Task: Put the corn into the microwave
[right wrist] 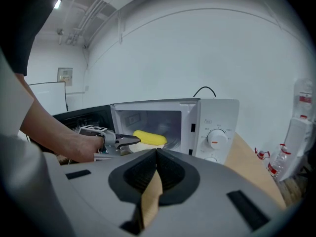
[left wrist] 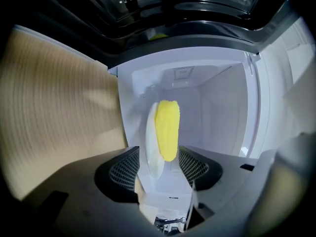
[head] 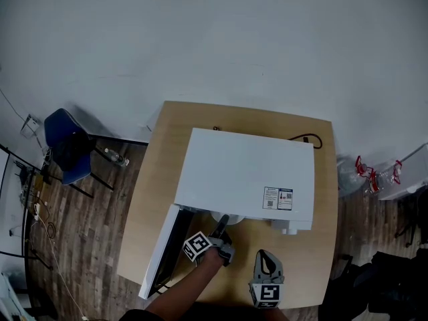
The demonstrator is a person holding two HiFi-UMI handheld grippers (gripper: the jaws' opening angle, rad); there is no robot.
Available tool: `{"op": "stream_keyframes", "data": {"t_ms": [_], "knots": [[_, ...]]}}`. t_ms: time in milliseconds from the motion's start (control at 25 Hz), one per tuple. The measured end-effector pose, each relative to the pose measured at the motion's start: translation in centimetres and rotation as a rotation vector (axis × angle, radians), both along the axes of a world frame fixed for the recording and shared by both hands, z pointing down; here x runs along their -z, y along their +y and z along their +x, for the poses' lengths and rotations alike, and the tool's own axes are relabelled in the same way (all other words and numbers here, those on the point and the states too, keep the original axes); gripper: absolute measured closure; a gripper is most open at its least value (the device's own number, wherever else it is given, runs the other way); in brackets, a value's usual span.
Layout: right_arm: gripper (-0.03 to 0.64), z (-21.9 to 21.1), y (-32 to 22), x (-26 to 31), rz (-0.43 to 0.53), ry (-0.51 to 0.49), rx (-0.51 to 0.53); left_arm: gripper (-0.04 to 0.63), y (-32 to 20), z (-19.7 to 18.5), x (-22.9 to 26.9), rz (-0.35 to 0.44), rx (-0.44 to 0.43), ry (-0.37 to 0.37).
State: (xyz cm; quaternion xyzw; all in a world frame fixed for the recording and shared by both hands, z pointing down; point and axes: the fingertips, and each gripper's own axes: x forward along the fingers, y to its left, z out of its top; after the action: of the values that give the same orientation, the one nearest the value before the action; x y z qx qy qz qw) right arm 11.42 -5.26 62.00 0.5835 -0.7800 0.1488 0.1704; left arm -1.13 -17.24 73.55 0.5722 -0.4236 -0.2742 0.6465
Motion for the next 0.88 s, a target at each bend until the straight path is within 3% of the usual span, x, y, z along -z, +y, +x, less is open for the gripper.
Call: {"op": "stream_keyframes", "data": {"t_ms": [520, 760, 880], "knots": [[0.557, 0.2, 0.3, 0.4, 0.017, 0.008, -0.001, 0.370, 2.5, -1.1, -0.9, -0.053, 0.036, 0.037], [0.557, 0.7, 1.4, -0.4, 0.004, 0.010, -0.015, 0.423, 1.9, -0.9, -0.8, -0.038, 0.019, 0.034], [0.557, 0.9, 1.8, -1.0, -0.012, 0.004, -0.010, 0.506, 1.9, -1.0, -0.9, -0.037, 0.024, 0.019]]}}
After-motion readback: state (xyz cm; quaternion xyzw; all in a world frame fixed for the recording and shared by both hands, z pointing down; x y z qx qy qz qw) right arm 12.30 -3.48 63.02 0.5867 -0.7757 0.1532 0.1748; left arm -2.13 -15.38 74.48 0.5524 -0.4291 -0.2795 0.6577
